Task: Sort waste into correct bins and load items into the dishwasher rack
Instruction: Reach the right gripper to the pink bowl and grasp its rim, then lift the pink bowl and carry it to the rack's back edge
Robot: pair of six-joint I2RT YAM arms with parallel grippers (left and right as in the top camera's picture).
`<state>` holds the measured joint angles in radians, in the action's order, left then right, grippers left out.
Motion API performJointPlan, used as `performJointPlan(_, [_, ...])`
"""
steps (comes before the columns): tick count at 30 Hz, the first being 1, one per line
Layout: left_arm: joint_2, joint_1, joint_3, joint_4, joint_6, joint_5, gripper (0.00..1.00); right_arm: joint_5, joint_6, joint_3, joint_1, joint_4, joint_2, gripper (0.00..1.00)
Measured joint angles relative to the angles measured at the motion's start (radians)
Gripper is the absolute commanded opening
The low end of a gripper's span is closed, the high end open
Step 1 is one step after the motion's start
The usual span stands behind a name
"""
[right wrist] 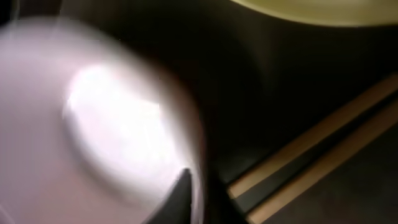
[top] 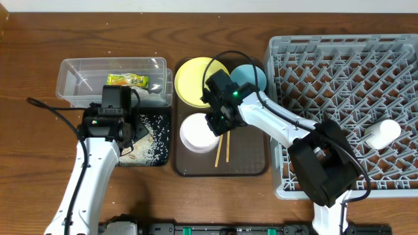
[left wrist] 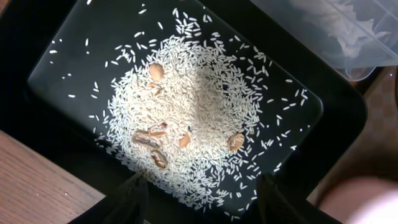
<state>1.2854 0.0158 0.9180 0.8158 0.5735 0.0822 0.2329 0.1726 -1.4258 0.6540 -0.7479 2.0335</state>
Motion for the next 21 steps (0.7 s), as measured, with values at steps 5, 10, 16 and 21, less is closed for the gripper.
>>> performJointPlan(5, [0.0,0.0,0.0,0.0,0.0,0.0,0.59,-0.072,0.002,-0.044,-0.023,-0.067,-0.003,0.01])
performJointPlan(10, [0.0,0.0,0.0,0.001,0.0,0.0,0.59,-0.224,-0.023,-0.157,-0.114,-0.123,-0.08,0.01])
performJointPlan(16, [0.0,0.0,0.0,0.001,0.0,0.0,0.59,-0.502,-0.051,-0.233,-0.252,-0.034,-0.275,0.01])
performJointPlan(21, [0.0,0.0,0.0,0.001,0.0,0.0,0.59,-0.721,-0.088,-0.247,-0.334,0.085,-0.345,0.01])
